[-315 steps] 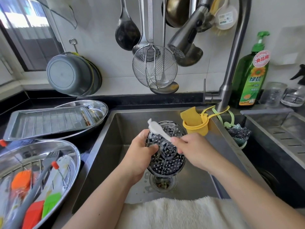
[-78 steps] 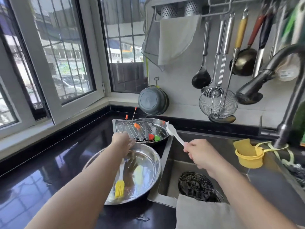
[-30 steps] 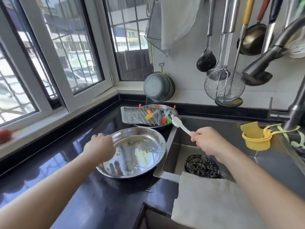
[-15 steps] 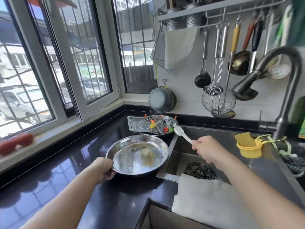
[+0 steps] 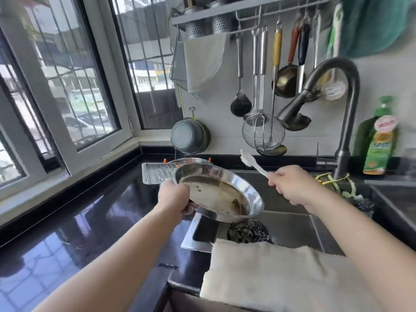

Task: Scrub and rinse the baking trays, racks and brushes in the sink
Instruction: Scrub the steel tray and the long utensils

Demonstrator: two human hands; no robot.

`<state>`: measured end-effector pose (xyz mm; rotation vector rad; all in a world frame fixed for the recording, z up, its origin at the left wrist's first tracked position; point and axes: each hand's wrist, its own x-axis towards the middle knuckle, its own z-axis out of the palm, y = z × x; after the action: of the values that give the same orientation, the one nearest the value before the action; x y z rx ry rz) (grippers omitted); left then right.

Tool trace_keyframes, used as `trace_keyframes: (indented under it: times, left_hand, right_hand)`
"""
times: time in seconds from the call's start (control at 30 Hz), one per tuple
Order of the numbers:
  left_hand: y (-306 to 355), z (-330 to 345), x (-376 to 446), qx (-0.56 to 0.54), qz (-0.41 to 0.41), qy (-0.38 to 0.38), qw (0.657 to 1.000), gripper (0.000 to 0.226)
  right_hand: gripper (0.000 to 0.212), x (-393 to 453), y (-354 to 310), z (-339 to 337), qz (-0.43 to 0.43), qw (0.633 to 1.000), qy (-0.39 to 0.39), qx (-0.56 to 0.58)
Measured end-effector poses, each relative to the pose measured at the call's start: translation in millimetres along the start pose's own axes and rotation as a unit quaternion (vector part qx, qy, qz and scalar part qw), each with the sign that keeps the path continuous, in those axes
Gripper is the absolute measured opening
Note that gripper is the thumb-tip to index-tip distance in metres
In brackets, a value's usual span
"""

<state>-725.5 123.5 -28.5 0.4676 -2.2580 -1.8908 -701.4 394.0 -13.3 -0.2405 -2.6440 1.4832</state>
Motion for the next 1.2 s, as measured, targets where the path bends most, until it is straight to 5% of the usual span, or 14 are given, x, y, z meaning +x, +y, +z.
trace_keyframes:
  times: [0.1,0.23,0.33,0.5,0.63,0.83,1.03,1.2]
  left_hand:
    - [-3.1,59.2,12.3,0.108,0.089,-0.032,0.990,0.018]
    - [-19.0,125.0,20.8,0.357,0.222,-0.067,0.905,0.027]
    - [-32.5,158.8,34.4,0.399,0.264,-0.074,0.875,0.033]
    - [-73.3,183.6,69.1,0.246,0.176,-0.074,0.950,0.004]
    - [-103.6,178.5,100.8,0.144,0.093,-0.087,0.981,0.020]
    - [-109.6,189.5,103.7,0.146,0.112,-0.156,0.971,0.017]
    - [-105.8,189.6,101.2,0.101,0.093,-0.161,0.977,0.019]
    - [-101.9,188.1,94.0,0.100,0.104,-0.173,0.974,0.017]
  right_hand:
    - [0.032,8.3,27.1,-19.4,0.014,0.999,0.019,-0.031]
    - [0.030,24.2,72.9,-23.2,0.055,0.996,0.033,-0.056]
    - [0.031,44.3,100.8,-16.6,0.088,0.991,0.049,-0.092]
    - [0.035,92.3,115.4,10.2,0.087,0.989,0.051,-0.112]
    - [0.026,100.9,134.3,42.8,0.026,0.990,0.047,-0.127]
    - [0.035,99.8,148.0,61.4,0.004,0.981,-0.007,-0.194]
    - [0.037,100.4,140.8,73.3,0.026,0.981,0.026,-0.189]
    - [0.033,96.1,96.6,75.6,0.161,0.982,-0.062,0.071]
